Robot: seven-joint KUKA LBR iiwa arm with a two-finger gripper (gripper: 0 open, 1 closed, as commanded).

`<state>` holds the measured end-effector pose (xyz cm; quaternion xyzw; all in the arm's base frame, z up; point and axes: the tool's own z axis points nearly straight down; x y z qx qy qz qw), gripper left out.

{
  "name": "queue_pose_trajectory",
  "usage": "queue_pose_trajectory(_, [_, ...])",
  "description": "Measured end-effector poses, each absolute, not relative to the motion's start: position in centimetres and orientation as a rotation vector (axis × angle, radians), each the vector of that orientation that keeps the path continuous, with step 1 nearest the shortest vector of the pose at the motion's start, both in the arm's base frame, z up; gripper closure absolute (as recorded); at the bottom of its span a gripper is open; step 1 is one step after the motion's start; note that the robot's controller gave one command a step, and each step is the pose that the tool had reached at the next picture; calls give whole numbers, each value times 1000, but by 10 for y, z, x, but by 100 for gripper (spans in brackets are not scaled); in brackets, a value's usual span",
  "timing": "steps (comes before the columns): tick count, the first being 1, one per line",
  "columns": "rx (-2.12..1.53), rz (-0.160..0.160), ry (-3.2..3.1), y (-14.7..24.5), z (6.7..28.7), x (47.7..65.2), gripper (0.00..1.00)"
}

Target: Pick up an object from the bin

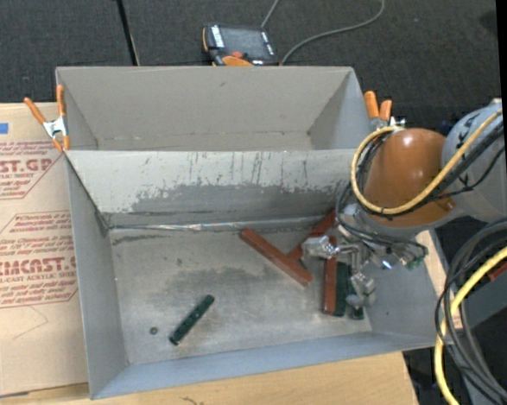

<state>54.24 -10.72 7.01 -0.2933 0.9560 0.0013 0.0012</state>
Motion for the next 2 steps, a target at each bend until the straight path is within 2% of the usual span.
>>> queue_pose_trajectory(1, [-923, 4, 3000, -108, 71, 543, 100])
queue_pose_trajectory(2, [-953, -7, 2984, -121, 215, 539, 100])
